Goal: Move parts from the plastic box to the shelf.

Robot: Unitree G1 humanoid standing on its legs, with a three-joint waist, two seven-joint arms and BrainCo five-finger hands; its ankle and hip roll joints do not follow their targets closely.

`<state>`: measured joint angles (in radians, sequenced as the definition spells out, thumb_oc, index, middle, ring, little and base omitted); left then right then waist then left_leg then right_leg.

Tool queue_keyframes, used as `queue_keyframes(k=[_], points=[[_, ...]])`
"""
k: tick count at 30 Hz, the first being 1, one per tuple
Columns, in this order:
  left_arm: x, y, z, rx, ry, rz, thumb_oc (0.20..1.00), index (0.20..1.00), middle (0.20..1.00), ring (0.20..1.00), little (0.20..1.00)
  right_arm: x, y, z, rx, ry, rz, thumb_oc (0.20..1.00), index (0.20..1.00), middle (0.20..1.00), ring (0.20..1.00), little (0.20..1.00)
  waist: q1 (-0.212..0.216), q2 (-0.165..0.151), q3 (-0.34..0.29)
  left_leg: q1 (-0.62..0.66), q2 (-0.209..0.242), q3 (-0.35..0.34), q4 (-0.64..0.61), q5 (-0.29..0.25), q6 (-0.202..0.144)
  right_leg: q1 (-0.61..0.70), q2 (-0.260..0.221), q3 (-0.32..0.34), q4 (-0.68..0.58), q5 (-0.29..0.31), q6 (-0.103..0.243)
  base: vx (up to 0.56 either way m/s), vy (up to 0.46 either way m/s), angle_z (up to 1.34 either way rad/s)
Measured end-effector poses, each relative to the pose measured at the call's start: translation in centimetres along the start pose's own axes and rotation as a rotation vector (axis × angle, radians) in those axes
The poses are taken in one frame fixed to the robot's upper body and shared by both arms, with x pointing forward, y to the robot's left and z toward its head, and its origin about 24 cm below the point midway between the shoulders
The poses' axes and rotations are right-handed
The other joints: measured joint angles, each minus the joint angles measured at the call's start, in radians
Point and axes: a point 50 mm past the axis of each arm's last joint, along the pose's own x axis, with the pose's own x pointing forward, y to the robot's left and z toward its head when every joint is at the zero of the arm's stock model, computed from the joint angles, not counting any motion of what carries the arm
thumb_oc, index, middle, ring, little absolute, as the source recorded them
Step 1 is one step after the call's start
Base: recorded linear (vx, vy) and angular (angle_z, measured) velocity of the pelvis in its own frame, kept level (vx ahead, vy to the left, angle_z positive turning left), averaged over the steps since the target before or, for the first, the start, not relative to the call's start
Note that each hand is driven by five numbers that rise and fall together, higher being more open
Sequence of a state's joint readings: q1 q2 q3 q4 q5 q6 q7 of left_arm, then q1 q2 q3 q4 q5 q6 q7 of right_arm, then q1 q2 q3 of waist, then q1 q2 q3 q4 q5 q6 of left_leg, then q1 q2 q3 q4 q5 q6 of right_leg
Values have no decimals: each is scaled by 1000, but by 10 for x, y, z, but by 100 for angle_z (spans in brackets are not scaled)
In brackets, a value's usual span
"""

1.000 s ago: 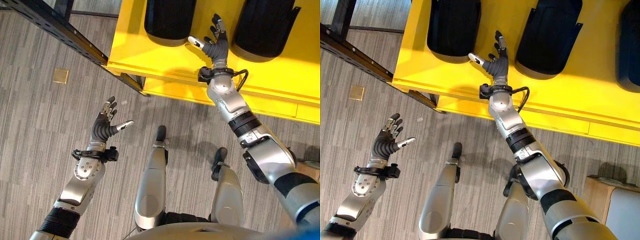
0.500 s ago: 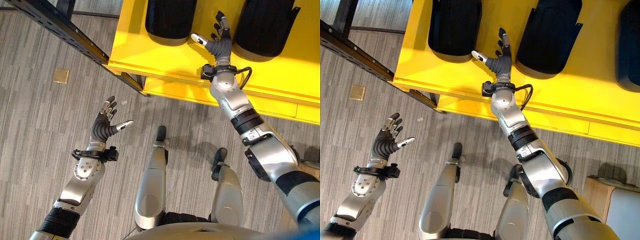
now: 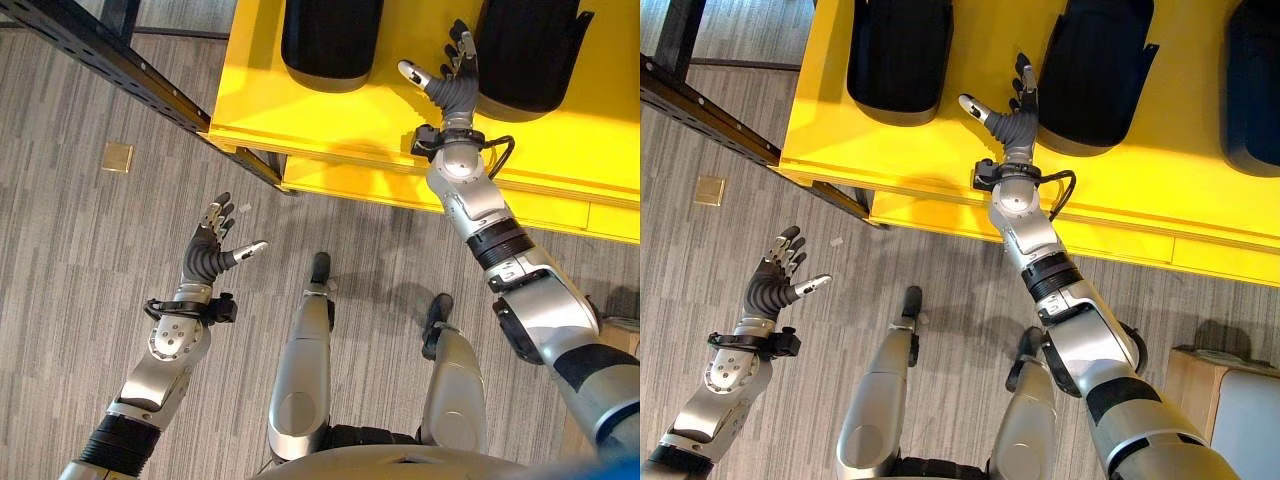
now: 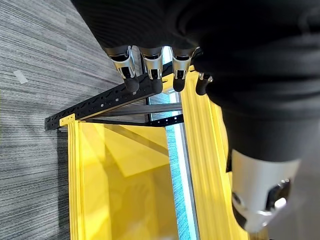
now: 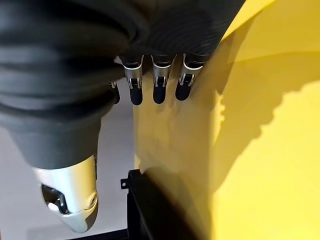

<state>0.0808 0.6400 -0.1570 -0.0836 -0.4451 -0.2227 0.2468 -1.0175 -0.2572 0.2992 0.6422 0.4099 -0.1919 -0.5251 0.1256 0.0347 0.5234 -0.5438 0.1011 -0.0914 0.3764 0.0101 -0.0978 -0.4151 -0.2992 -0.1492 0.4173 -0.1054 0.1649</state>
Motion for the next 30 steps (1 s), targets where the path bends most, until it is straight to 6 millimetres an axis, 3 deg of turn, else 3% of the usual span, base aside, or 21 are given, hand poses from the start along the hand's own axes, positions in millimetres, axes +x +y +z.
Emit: queue_keyframes(k=[30], points=[[0, 1, -3, 4, 12, 6, 1000, 1000, 1000, 1000, 1000, -12, -8, -4, 43, -9, -30, 1000, 1000, 1000, 1000, 1000, -2, 1, 1, -3, 0, 0, 10, -3, 2, -3, 0, 2, 10, -2, -1, 0, 0, 0]])
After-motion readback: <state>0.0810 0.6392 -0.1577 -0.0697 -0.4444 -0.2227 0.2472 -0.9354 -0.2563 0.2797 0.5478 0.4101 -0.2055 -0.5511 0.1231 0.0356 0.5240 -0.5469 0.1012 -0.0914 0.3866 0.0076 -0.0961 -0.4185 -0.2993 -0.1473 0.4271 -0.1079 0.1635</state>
